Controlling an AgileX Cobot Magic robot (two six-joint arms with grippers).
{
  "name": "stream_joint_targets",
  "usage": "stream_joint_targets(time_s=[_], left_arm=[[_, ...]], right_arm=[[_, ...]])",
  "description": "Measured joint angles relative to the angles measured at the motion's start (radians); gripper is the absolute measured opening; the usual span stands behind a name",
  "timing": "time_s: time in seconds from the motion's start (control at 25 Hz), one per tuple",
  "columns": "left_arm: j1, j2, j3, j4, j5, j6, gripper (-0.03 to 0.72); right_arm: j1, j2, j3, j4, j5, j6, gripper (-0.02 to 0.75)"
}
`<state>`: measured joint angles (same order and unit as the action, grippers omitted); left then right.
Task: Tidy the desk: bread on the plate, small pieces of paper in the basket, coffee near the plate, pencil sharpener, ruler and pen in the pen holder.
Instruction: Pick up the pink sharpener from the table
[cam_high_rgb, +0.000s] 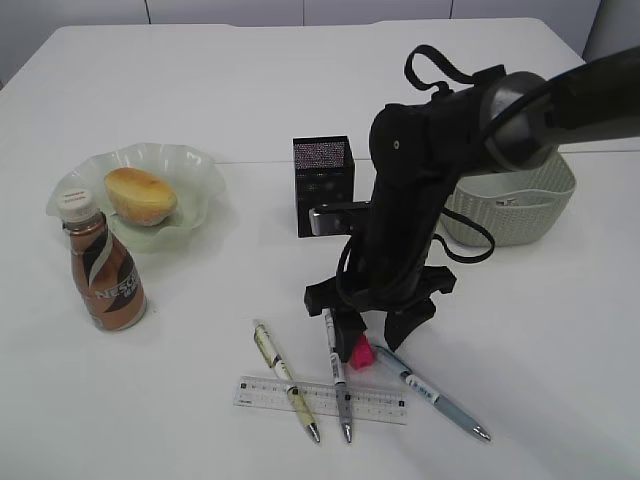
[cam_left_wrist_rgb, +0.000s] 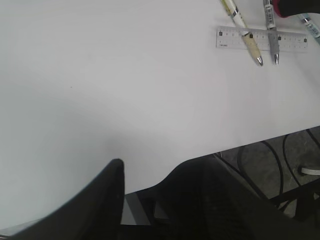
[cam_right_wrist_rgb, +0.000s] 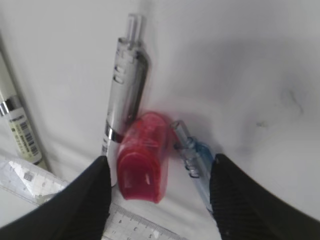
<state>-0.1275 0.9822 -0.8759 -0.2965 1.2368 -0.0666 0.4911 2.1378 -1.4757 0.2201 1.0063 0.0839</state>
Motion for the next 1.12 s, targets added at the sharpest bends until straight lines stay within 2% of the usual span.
stream_joint_targets(time_s=[1.12], left_arm=[[0.000, 0.000, 0.000, 0.000, 0.000, 0.000, 0.372]], right_arm=[[0.004, 0.025, -0.047, 0.000, 0.066, 0.000, 0.487]])
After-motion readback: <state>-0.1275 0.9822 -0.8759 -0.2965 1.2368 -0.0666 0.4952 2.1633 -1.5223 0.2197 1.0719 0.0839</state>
